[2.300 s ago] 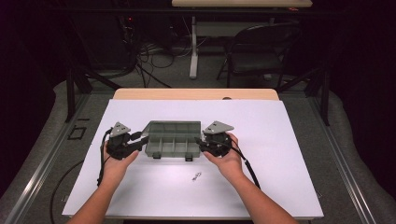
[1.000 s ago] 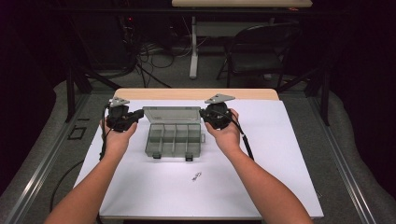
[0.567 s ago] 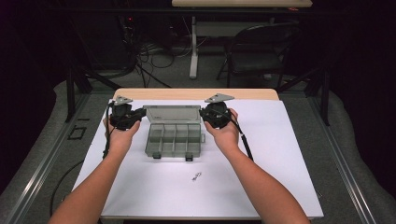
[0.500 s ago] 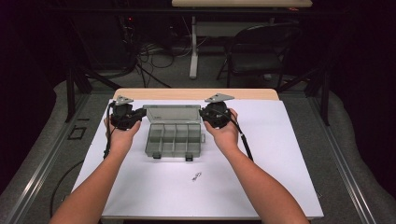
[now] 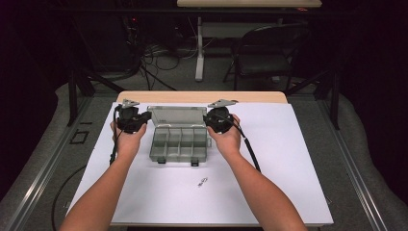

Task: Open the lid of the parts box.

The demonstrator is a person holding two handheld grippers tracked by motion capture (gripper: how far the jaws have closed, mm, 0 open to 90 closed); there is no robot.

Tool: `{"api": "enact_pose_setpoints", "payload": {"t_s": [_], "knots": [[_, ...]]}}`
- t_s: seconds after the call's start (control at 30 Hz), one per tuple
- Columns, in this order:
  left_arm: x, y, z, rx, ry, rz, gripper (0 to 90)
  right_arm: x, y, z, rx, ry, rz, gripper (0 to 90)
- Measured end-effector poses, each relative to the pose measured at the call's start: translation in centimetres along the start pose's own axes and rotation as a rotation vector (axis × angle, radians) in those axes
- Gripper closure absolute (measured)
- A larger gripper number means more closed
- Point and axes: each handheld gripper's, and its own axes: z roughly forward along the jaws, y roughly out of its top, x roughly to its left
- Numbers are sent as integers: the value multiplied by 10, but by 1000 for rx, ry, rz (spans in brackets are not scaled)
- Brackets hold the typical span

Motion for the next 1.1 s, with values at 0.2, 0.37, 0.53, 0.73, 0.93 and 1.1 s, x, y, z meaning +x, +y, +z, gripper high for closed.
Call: {"api": "enact_pose_setpoints", "payload": {"t_s": [0.2,0.37,0.53,0.73,0.93,1.1], "knots": [[-2,2,2,2,26,4,871,-1,-1,3,-10,-24,-3,833],[-3,7,5,22,43,0,878,-2,-2,6,-22,-28,2,826],[-7,11,7,39,84,-5,883,-1,-10,15,-6,-26,10,784],[-8,13,6,55,89,0,882,-1,-17,27,4,-39,2,759],[-5,13,7,54,77,-11,884,-4,-22,32,26,-45,18,835],[-4,14,8,53,72,-12,884,-8,-27,34,7,-25,65,836]]}}
